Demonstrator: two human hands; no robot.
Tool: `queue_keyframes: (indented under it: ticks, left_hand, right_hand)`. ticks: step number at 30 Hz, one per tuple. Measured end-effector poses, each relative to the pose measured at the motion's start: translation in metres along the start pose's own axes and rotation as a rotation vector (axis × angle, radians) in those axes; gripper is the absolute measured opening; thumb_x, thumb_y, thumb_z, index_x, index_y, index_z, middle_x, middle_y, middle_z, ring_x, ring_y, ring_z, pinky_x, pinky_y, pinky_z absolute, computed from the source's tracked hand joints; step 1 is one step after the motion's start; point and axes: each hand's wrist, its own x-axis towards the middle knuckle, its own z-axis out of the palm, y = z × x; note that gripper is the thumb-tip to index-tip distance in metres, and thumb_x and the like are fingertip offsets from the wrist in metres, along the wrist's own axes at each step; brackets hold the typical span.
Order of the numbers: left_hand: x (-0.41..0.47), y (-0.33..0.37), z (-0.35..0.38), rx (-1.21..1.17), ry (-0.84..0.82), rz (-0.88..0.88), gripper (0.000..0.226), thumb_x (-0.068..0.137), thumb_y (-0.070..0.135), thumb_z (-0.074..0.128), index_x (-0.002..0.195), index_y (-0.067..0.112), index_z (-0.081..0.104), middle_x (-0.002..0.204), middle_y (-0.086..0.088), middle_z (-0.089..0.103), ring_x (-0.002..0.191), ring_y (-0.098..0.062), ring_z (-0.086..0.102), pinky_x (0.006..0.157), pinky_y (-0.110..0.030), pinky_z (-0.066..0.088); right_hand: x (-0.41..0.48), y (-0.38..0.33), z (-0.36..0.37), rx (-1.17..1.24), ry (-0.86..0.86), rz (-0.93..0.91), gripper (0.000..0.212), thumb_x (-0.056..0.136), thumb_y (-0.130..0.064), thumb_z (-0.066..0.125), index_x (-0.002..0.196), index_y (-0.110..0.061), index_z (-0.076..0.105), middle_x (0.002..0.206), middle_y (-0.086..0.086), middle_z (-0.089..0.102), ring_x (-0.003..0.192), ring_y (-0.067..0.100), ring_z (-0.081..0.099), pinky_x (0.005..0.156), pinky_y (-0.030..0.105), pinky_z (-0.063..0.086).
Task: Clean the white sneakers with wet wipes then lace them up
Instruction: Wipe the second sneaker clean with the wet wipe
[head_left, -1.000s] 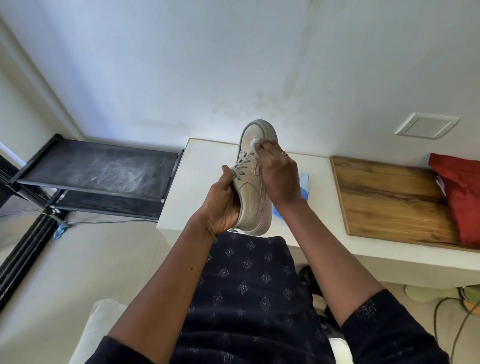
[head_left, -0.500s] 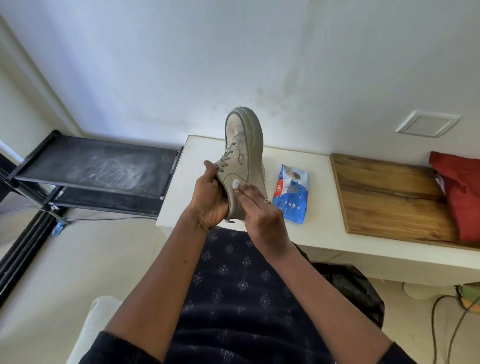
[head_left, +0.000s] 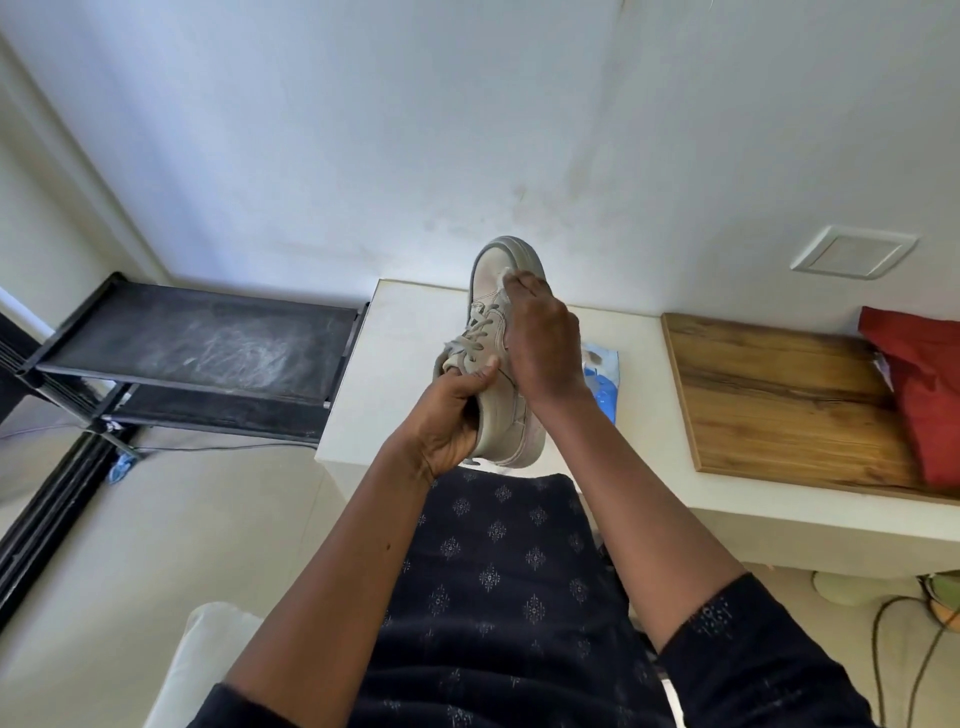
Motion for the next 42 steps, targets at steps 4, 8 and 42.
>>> queue_keyframes:
  ticks: [4,8,42]
  left_hand:
    - [-0.005,0.000,-0.002,0.069,0.033,0.019,0.037,0.080,-0.020,0.040,0.104,-0.001,0.061,0.094,-0.019,0.068,0.089,-0.031,0.067,0.088,-0.044,0.053]
    - [-0.005,0.004,0.003,0.236,0.159,0.007,0.045,0.077,-0.025,0.031,0.104,-0.001,0.058,0.090,-0.018,0.065,0.089,-0.032,0.063,0.087,-0.044,0.052]
    - [-0.008,-0.002,0.006,0.335,0.442,0.024,0.046,0.068,-0.025,0.031,0.104,-0.005,0.050,0.087,-0.015,0.055,0.080,-0.032,0.056,0.067,-0.035,0.052]
  right_hand:
    - [-0.019,0.000,0.000,0.083,0.019,-0.070,0.029,0.070,0.015,0.059,0.095,0.002,0.068,0.095,0.014,0.069,0.074,0.032,0.068,0.053,0.033,0.054]
    - [-0.029,0.008,0.000,0.143,0.000,-0.175,0.027,0.071,0.014,0.062,0.093,0.002,0.070,0.098,0.014,0.070,0.085,0.028,0.069,0.061,0.036,0.058]
    - [0.000,0.029,0.012,0.149,0.026,0.065,0.031,0.080,-0.001,0.046,0.098,-0.003,0.072,0.099,0.015,0.071,0.075,0.034,0.069,0.065,0.037,0.056]
